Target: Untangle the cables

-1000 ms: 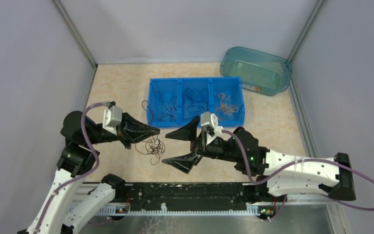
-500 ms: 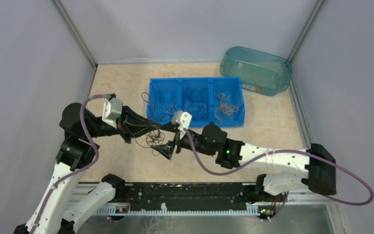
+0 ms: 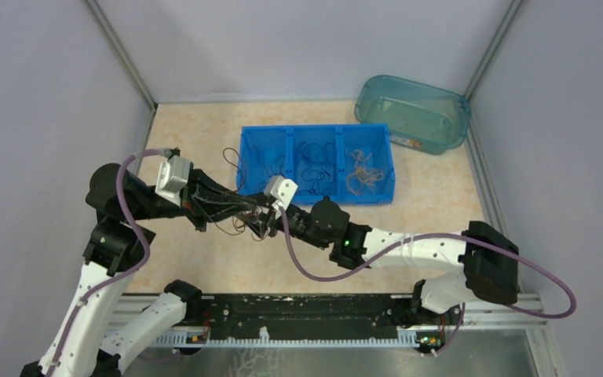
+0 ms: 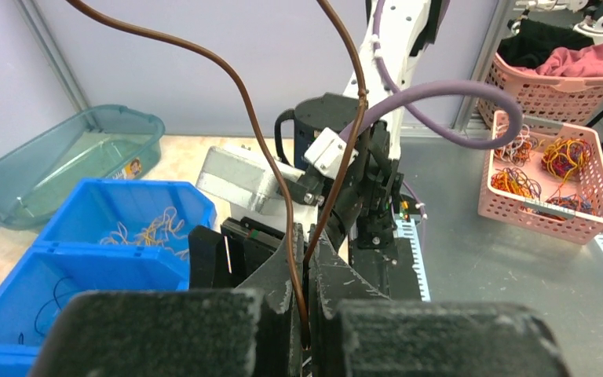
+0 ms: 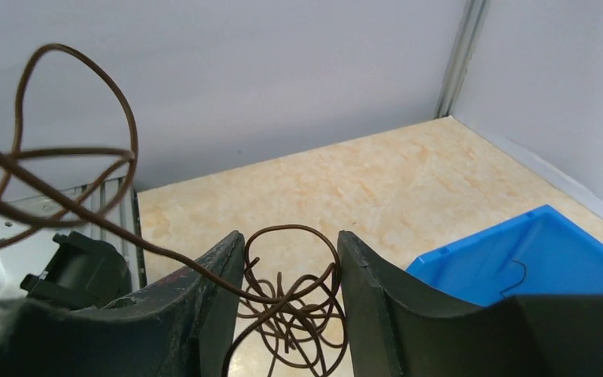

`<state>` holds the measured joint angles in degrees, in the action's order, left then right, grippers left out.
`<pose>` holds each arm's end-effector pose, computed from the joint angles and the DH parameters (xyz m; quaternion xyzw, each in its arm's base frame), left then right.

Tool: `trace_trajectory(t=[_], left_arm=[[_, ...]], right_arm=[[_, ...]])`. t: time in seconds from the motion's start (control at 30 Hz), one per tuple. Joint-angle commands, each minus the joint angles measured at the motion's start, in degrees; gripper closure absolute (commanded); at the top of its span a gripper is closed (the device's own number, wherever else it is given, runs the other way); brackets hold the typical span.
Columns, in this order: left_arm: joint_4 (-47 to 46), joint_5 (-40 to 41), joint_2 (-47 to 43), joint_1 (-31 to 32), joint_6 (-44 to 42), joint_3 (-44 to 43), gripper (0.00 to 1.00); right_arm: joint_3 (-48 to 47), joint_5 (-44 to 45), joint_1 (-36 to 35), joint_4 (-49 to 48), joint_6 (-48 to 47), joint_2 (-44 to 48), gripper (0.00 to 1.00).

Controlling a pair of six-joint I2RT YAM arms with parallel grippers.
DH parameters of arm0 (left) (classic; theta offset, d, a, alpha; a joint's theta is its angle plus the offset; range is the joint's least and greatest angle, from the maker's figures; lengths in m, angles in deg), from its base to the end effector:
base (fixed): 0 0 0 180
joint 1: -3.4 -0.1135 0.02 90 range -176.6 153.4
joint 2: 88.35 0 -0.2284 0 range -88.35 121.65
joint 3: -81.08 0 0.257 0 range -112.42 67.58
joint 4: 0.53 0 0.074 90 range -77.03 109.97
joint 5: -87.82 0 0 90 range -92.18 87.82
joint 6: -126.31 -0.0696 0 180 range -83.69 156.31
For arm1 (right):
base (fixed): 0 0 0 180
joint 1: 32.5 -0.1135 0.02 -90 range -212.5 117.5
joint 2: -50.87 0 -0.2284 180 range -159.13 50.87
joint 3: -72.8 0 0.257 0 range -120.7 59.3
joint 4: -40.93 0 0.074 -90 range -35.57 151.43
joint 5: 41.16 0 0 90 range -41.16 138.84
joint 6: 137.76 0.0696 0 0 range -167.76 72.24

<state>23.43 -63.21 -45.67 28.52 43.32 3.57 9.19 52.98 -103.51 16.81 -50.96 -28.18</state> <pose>0.1270 -0.1268 0.4354 0.4729 0.4803 -0.4946 0.5487 0.1239 0.3446 0.2910 -0.3710 0.5358 0.4033 0.6423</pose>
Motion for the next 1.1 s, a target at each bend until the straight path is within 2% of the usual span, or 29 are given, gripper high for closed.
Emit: trace_trajectory(t=[0.0, 0.3, 0.5, 0.63, 0.73, 0.83, 0.97, 1.07], left_arm=[[-1.6, -0.99, 0.46, -0.08, 1.48, -3.4, 1.0], [-2.16, 0.99, 2.28, -0.08, 0.31, -10.29, 1.0], [-2.88, 3.38, 3.03, -0.08, -1.29, -13.24, 1.0], [-2.72, 4.45, 3.52, -0.12, -2.13, -14.72, 1.0], [-0.95, 4.37, 3.69, -0.08, -3.01, -14.19, 1.0], [-0.59, 4.77, 3.1, -0.12, -3.71, -12.54, 1.0], [0.19, 4.9, 3.19, -0.08, -5.21, -12.06, 1.0], [2.0, 3.42, 3.08, -0.12, -5.42, -11.05, 1.0]], right_arm=[[2.94, 0.02, 0.46, -7.05, 3.24, -0.63, 0.52], [17.95, 1.0, 0.35, -13.58, 13.3, 1.99, 0.59], [25.13, 3.97, -0.42, -14.14, 16.76, 5.05, 0.74], [29.75, 6.34, -0.91, -14.38, 18.92, 8.02, 0.75], [29.68, 7.78, -1.01, -9.84, 18.13, 15.25, 0.58], [27.86, 9.39, -1.07, -3.23, 15.62, 22.3, 0.48], [27.56, 7.52, -0.92, 4.31, 14.35, 28.18, 0.25], [27.25, 4.35, -0.89, 5.83, 13.83, 33.9, 0.09]])
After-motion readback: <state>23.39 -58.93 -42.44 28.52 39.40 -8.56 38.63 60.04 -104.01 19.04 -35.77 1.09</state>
